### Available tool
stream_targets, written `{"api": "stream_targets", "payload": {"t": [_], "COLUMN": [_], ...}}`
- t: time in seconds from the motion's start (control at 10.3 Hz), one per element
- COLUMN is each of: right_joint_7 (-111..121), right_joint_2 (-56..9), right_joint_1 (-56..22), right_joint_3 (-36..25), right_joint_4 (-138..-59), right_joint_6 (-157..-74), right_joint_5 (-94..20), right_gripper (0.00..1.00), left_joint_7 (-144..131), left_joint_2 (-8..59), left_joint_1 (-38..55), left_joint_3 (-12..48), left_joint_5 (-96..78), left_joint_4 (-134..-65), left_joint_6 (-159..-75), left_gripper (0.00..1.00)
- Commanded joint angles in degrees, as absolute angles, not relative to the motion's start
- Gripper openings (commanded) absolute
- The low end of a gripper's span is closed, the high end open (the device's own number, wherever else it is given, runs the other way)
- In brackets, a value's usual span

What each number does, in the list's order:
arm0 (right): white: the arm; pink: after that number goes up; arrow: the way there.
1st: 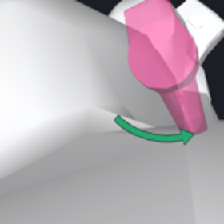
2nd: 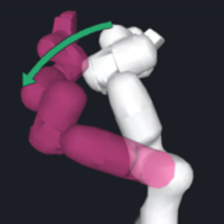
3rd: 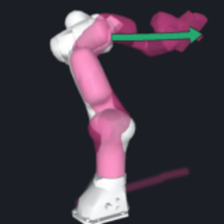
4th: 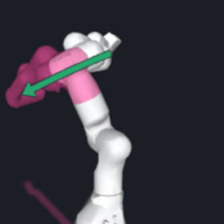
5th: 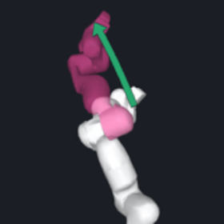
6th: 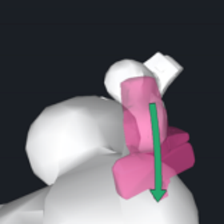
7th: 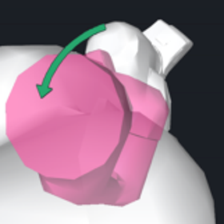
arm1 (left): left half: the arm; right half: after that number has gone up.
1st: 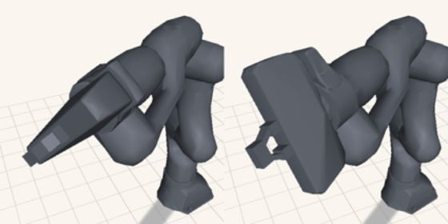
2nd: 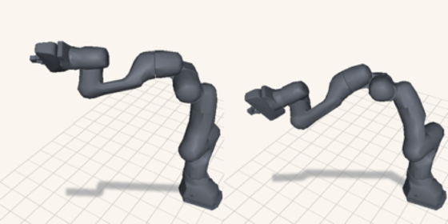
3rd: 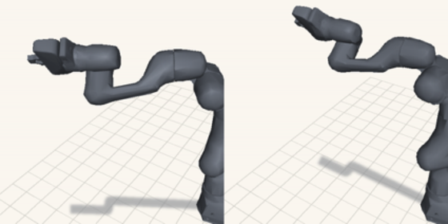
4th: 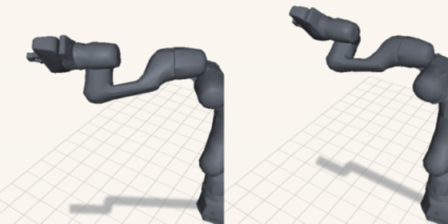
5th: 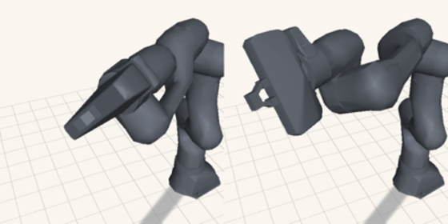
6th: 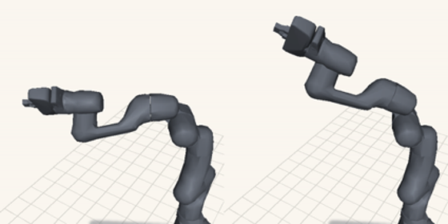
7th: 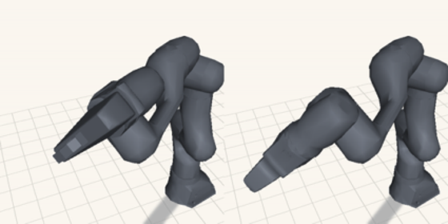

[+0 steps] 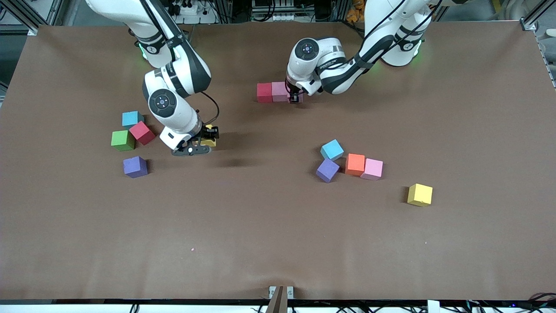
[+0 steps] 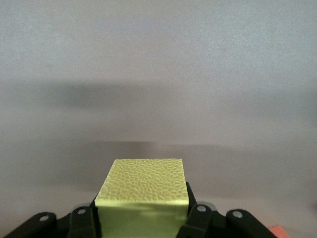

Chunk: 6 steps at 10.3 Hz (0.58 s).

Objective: Form number 2 with 11 blocks

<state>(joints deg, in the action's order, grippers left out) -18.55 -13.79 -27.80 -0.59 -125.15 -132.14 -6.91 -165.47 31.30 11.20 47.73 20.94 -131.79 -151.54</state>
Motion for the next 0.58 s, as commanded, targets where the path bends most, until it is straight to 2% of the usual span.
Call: {"api": "stream_targets", "payload": {"t": [0.0,0.1,0.49], "right_joint_7": [-19.60,-19.60,-19.60], "right_joint_2": [-13.97,-13.97,-14.06], "right_joint_1": [-28.65,-28.65,-28.65], "right_joint_3": [-0.97,-0.97,-0.97], "right_joint_4": [-123.31,-123.31,-123.49], "right_joint_6": [-130.17,-130.17,-130.17], "right_joint_5": [-8.09,-8.09,-8.09], "right_gripper": [0.17,0.17,0.17], "left_joint_7": [-192.13,-192.04,-192.13], "left_joint_2": [31.73,31.73,31.64], "left_joint_1": [13.19,13.18,12.75], "left_joint_3": [48.16,48.16,48.25], "left_joint_5": [25.93,25.93,25.93], "left_joint_4": [-131.04,-131.04,-129.20], "left_joint_6": [-150.21,-150.12,-147.40], "left_gripper": [0.86,1.00,1.00]}}
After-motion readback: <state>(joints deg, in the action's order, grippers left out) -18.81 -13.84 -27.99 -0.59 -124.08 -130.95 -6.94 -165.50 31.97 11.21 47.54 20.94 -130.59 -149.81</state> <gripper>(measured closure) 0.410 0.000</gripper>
